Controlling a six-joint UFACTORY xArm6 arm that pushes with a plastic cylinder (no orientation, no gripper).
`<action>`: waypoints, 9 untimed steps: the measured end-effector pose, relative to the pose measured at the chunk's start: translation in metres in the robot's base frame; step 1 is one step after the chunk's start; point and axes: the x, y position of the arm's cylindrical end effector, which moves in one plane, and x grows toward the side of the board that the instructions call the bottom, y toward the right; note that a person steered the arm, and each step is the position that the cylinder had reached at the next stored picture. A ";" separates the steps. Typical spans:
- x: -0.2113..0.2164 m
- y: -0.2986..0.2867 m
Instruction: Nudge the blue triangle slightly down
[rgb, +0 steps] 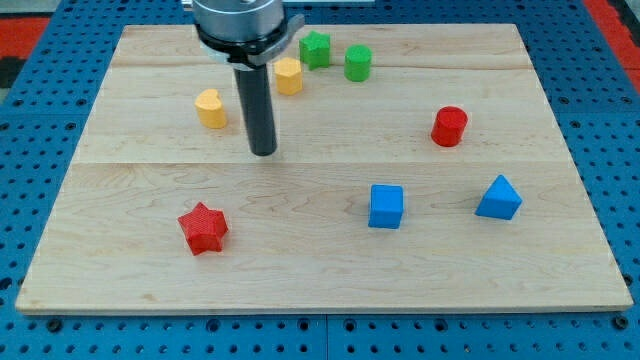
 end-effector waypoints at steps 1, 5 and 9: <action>0.002 0.021; 0.009 0.085; 0.019 0.190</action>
